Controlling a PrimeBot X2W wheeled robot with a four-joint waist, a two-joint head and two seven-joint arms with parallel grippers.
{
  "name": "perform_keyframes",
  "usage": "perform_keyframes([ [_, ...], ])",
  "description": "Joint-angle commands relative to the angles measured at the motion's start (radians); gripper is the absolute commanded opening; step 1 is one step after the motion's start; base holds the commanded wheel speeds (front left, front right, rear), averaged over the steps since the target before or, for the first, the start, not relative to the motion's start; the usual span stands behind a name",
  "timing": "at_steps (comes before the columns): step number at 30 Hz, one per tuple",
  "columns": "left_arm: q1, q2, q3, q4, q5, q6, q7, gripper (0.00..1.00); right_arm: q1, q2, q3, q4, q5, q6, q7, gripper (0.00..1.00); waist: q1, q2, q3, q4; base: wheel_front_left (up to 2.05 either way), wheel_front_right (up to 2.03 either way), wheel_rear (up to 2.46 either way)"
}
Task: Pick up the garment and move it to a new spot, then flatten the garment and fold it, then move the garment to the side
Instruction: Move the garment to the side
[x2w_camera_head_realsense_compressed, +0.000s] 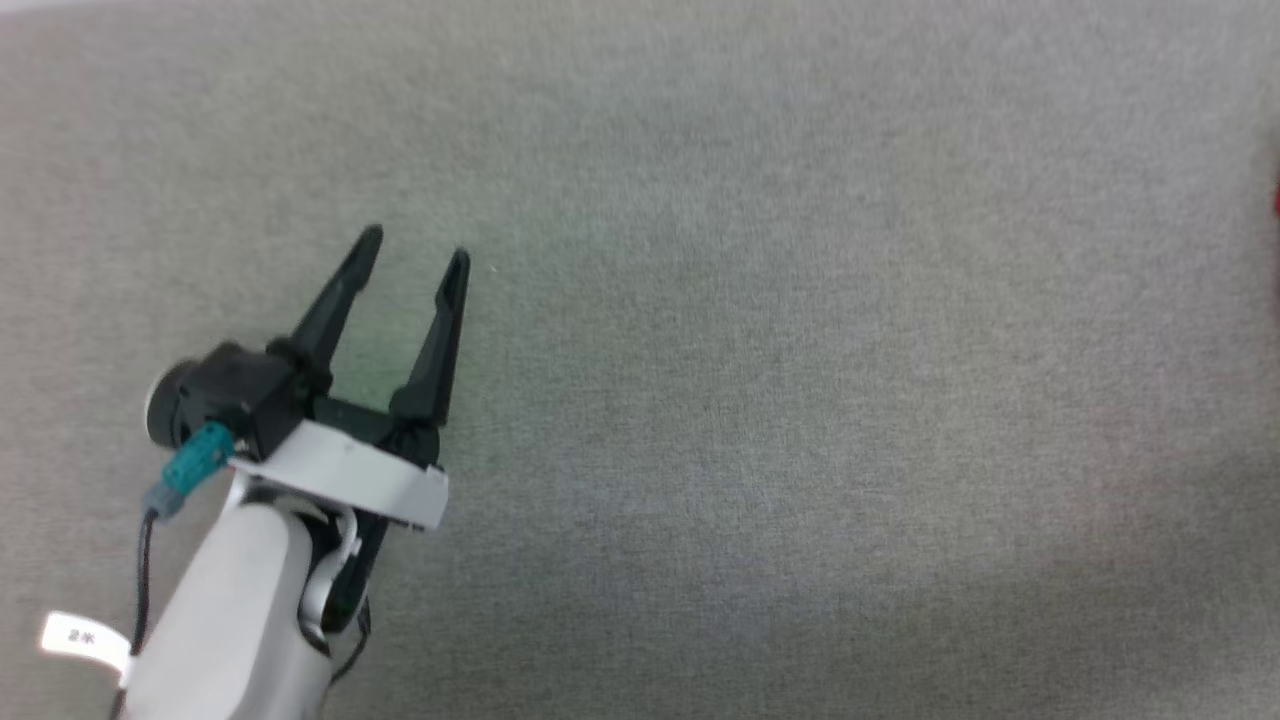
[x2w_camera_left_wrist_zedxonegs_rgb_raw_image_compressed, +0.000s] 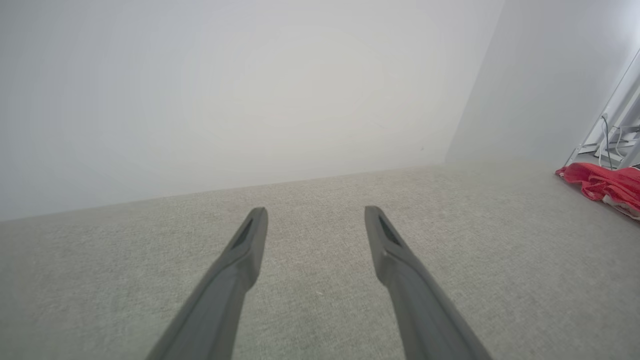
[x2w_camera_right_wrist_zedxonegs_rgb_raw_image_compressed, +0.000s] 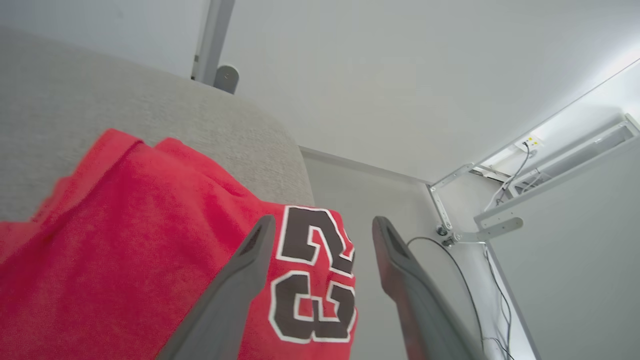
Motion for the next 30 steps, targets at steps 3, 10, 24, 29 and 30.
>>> perform_keyframes([
  [3,0.055,-0.011,0.025,0.007,0.005,-0.002,0.000,1.00,0.043,0.048,0.027,-0.026,0.040,-0.001,-0.020,1.00,0.0000,0.0000,-0.115,0.033,0.00,0.00,0.00],
  [10,0.168,-0.030,0.079,0.020,0.016,-0.002,0.000,1.00,0.176,0.170,0.048,-0.171,0.112,-0.001,-0.028,1.00,0.0000,0.0000,-0.249,0.062,0.00,0.00,0.00],
  [24,0.365,-0.051,0.209,0.008,0.045,0.000,0.000,1.00,0.559,0.336,-0.035,-0.567,0.141,-0.001,-0.028,1.00,0.0000,0.0000,-0.419,0.089,0.00,0.00,0.00],
  [29,0.416,-0.066,0.264,-0.010,0.056,0.001,0.000,1.00,0.675,0.376,-0.074,-0.682,0.142,-0.001,-0.028,1.00,0.0000,0.0000,-0.440,0.086,0.00,0.00,0.00],
  [30,0.426,-0.068,0.276,-0.013,0.060,0.001,0.000,1.00,0.698,0.384,-0.086,-0.705,0.142,-0.001,-0.029,1.00,0.0000,0.0000,-0.444,0.086,0.00,0.00,0.00],
])
